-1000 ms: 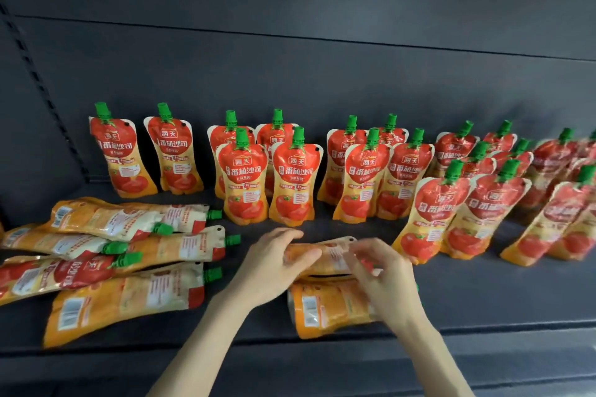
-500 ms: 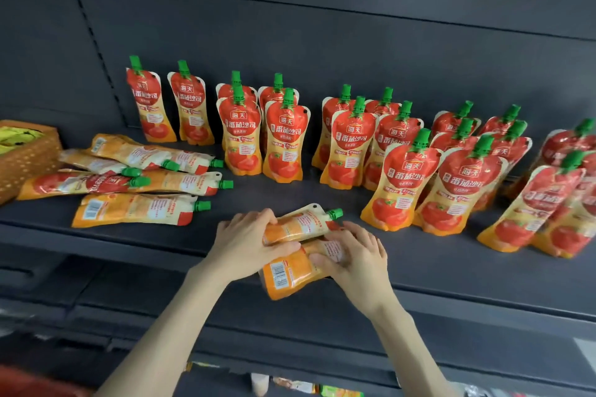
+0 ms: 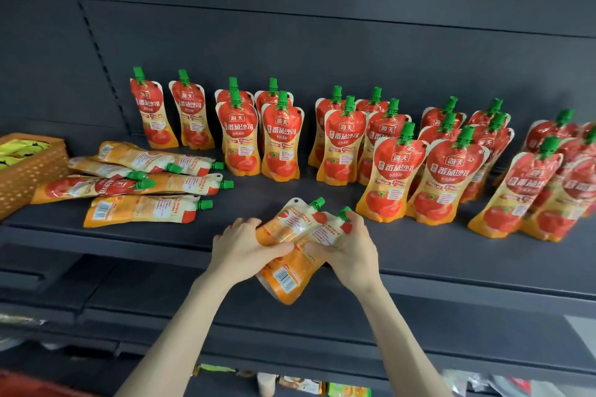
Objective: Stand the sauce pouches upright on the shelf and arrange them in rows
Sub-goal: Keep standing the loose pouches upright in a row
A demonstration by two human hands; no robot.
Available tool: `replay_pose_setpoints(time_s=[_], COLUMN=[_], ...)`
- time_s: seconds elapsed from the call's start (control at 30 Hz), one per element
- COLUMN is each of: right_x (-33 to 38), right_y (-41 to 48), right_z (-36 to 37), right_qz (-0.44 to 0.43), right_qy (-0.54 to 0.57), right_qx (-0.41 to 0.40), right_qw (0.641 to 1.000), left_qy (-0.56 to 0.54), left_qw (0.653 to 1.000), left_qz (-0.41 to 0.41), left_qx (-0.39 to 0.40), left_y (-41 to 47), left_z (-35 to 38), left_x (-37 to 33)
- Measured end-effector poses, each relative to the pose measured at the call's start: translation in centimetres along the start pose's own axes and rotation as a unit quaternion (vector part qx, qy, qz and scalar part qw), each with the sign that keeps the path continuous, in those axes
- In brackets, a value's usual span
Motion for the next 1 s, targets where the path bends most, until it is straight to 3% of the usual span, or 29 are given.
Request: replay_pose_setpoints(time_s=[0.13, 0.23, 0.47, 0.6, 0.73, 0.83, 1.0], right_x=[0.3, 1.6, 6.8, 7.9, 7.3, 6.6, 6.7], right_y=[-0.8, -1.4, -0.6, 1.6, 3.3, 3.7, 3.4], right_z=[0.1, 0.4, -2.1, -2.5, -1.8, -1.1, -0.5], right_qz=[-0.019, -0.031, -0.136, -0.184, -0.191, -0.173, -0.158], right_qy=[0.177, 0.257, 0.261, 0.184, 0.173, 0.19, 0.274], right_qx=[-0.003, -0.005, -0.051, -0.148, -0.183, -0.161, -0.019], right_qw=[0.984, 0.966, 0.954, 0.954, 0.949, 0.953, 0.949], left_qy=[-0.132, -0.179, -0.337, -0.365, -0.337, -0.339, -0.411], left_qw=[0.991, 0.982, 0.917, 0.895, 0.896, 0.901, 0.886], left_qz=[0.0, 0.022, 0.117, 0.142, 0.138, 0.131, 0.157], left_qx=[0.0, -0.054, -0.178, -0.215, -0.252, -0.236, -0.148], left_y=[-0.2, -0.8, -0.4, 2.7, 4.8, 5.1, 5.4], left_z=[-0.3, -0.4, -2.6, -3.3, -2.6, -1.4, -1.8], left_x=[0.7, 1.0, -0.7, -1.9, -2.0, -1.6, -1.4])
Point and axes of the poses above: each hand's wrist, its own y-axis towards the middle knuckle, its own z-axis out of the palm, x = y × z, the point moved 3 cm from there along y, towards the middle knuckle, and after that the axes turned 6 degrees about z, right-handed, at the moved point
